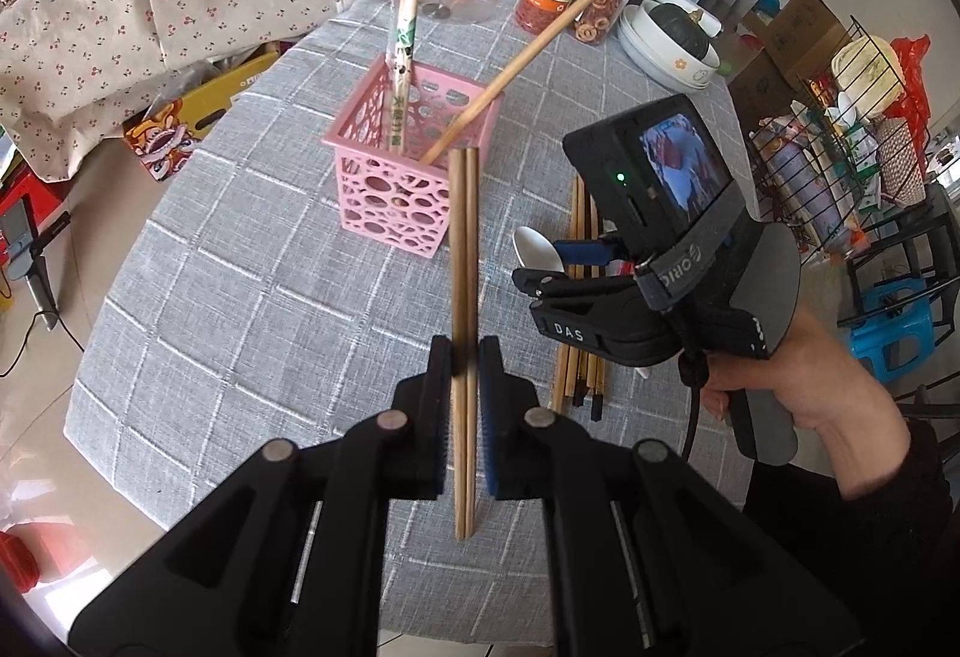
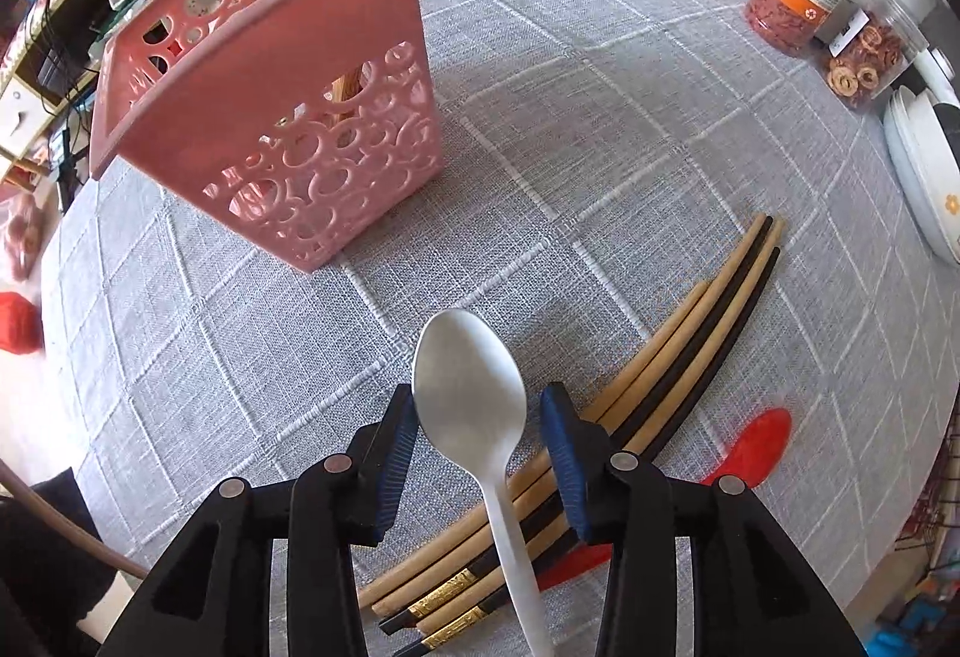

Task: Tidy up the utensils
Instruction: 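Lift the chopsticks with the left gripper while the right gripper grasps the white spoon, then lower the chopsticks into the pink holder and open the left gripper while the right gripper lifts the spoon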

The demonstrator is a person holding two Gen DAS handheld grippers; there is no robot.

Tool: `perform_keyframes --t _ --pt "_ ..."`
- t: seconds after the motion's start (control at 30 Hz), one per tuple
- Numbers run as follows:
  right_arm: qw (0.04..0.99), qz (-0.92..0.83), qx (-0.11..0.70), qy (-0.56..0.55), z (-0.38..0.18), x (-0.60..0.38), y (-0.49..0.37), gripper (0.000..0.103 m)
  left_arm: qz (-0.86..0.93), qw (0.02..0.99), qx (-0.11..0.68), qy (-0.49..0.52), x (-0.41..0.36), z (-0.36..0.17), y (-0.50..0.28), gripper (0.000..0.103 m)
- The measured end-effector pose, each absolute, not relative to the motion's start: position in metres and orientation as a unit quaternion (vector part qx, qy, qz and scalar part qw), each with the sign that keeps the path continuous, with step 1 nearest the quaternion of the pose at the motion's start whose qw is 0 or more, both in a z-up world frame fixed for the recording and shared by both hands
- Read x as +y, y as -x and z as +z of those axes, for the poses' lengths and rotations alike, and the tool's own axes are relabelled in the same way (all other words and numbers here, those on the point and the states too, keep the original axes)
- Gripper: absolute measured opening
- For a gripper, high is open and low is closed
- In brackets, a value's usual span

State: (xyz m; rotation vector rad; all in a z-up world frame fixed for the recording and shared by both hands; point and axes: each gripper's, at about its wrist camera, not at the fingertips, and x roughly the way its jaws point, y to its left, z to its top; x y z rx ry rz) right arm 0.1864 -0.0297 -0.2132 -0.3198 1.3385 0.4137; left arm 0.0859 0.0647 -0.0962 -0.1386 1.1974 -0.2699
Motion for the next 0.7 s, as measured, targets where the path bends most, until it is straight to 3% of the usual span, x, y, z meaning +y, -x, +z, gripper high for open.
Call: perform_keyframes --t 0.2,0.7 --pt "0.781 0.189 0.58 0.132 -0.188 -0.048 -0.177 0.035 -0.12 0.833 0.536 0.06 0.065 -0.083 -0.083 0.01" --pt "0.879 0.198 0.434 0.024 -0.06 -0.095 -0.144 0.035 -0.089 0.912 0.393 0.073 0.083 -0.003 -0.074 0.008"
